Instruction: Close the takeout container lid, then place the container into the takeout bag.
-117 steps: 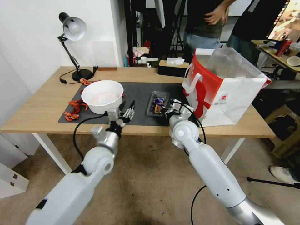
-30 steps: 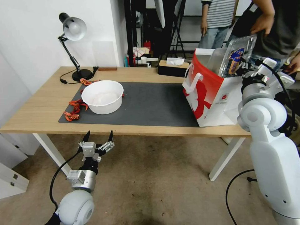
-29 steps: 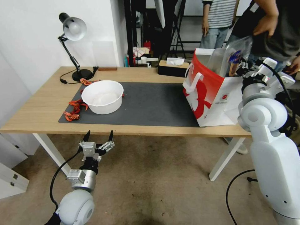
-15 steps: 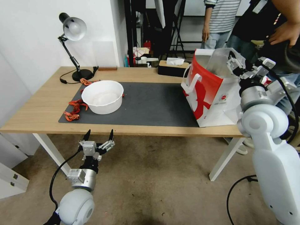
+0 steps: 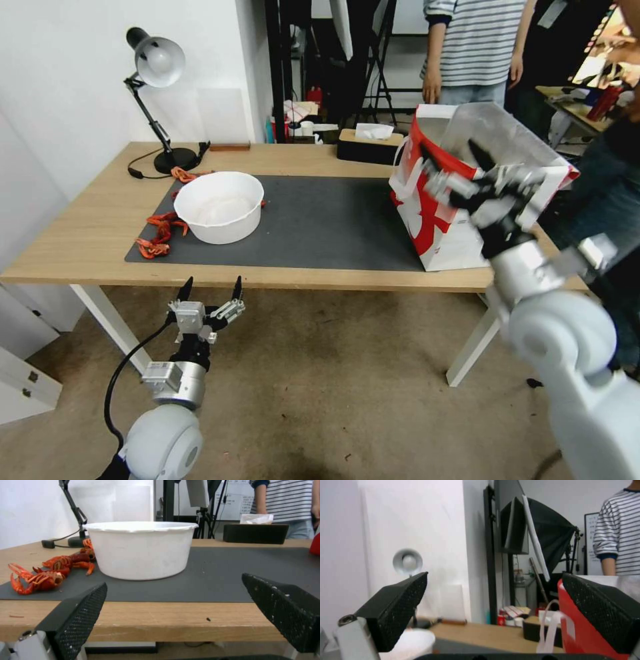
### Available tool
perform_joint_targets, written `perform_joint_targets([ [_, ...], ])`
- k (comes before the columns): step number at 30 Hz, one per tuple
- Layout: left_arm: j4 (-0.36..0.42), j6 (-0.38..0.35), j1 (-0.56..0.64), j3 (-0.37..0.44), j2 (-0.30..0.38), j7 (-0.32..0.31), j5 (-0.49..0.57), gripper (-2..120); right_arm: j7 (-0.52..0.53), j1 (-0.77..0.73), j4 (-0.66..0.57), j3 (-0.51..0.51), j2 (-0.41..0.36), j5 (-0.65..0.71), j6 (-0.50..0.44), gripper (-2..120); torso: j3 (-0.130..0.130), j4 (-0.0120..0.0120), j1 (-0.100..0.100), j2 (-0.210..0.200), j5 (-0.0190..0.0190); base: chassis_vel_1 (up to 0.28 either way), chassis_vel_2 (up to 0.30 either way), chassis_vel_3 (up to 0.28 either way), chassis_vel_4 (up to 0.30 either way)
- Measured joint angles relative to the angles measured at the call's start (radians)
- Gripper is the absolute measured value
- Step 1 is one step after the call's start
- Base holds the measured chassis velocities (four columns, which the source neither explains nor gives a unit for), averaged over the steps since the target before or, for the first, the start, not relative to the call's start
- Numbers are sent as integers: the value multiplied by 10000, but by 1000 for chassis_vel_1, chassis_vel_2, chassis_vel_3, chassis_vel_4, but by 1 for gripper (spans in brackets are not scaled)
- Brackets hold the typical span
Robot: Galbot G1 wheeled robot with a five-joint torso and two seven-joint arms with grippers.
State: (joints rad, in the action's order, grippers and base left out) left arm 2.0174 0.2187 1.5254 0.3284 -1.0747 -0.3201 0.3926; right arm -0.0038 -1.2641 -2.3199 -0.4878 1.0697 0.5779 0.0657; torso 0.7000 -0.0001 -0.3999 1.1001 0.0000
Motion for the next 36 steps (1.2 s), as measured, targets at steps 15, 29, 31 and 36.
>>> perform_joint_targets([
  [15, 40, 34, 13, -54, -124, 4, -12, 100, 1265, -3749, -482, 381, 1028, -5212, -1812, 100, -1, 1, 0, 0, 1, 0, 0, 0, 0],
  [29, -10, 41, -58, -119, -166, 6, 3, 100, 2678, -4827, 1227, 809, 1895, -5670, -2635, 100, -1, 1, 0, 0, 0, 0, 0, 0, 0],
  [31, -16, 41, -63, -119, -163, 6, 6, 100, 2694, -4804, 1276, 822, 1910, -5652, -2637, 100, 0, 1, -1, 0, -1, 0, 0, 0, 0],
  [36, -42, 36, -78, -118, -125, 8, 23, 100, 2757, -4654, 1525, 871, 1952, -5496, -2633, 100, 0, 1, -2, 0, 0, 0, 0, 0, 0],
])
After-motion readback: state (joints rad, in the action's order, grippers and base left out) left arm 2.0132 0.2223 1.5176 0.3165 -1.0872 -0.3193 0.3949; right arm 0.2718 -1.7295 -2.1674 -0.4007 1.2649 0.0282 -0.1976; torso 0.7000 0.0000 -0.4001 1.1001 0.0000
